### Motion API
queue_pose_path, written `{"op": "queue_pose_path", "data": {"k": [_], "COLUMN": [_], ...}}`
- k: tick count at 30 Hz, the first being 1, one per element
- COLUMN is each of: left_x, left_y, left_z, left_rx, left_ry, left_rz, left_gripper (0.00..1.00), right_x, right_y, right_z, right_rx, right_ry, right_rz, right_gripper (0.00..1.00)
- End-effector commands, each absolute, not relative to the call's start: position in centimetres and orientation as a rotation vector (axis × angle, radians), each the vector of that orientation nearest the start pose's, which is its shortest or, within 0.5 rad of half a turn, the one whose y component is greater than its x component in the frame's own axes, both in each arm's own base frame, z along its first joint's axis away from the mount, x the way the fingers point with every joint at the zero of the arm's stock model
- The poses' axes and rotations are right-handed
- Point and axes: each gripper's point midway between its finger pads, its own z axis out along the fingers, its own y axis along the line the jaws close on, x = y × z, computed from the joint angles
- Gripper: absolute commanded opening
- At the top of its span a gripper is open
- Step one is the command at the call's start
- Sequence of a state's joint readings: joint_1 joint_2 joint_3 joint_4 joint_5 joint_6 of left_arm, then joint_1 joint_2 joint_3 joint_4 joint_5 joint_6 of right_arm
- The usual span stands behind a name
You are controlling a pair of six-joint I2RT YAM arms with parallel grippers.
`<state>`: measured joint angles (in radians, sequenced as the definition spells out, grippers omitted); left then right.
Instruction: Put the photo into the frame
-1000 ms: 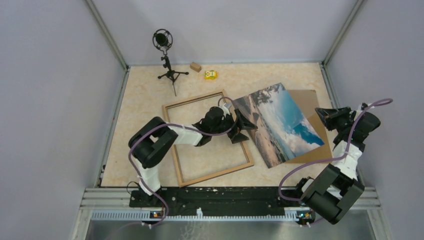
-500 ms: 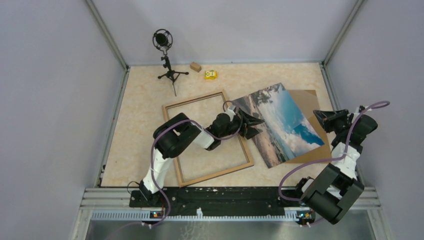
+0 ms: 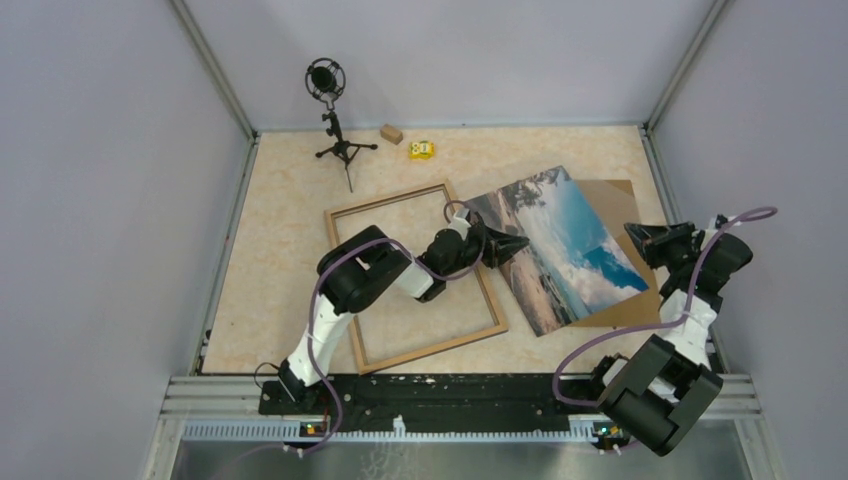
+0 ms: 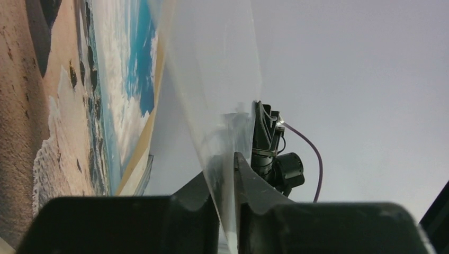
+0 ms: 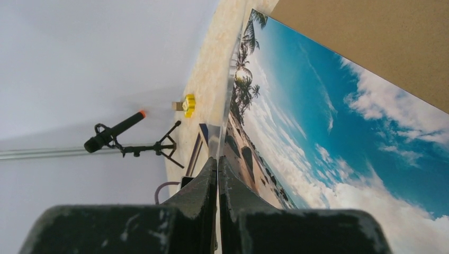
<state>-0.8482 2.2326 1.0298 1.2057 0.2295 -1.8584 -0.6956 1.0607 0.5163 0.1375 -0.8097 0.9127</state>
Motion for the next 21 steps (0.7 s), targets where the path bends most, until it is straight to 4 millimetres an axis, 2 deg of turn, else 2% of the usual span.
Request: {"op": "queue_pose_path", "data": {"k": [1, 5, 7, 10, 16, 21], "left_x": [31.3, 31.1, 31.3, 31.6, 31.2, 31.4], "left_y": [-47.6, -48.1, -48.2, -47.1, -43.6, -38.8], "left_z": [16.1, 15.8, 15.9, 16.4, 18.4, 20.5], "left_rx": [-0.661, -0.418, -0.288, -0.185, -0.103, -0.057], "left_ry": [1.87, 2.006, 2.079, 2.119, 2.11, 2.074], "left_rz": [-2.15, -1.976, -1.885, -1.82, -1.807, -1.759], "left_gripper": [0.12, 0.01, 0.0, 0.0, 0.0, 0.0], "right_x": [30.7, 29.9, 29.4, 28.6, 27.5, 26.7], "right_y": [-6.2, -6.8, -7.1, -7.2, -7.5, -7.7], "right_z": [18.9, 18.3, 18.2, 18.1, 19.4, 19.5], "right_rx": [0.905, 0.896, 0.885, 0.885, 0.862, 0.852], "right_ry": [1.712, 1.837, 1.884, 1.926, 1.939, 1.966], "right_rz": [0.886, 0.762, 0.709, 0.644, 0.551, 0.492], "right_gripper": [0.03, 0.3, 0.38, 0.53, 0.79, 0.89]}}
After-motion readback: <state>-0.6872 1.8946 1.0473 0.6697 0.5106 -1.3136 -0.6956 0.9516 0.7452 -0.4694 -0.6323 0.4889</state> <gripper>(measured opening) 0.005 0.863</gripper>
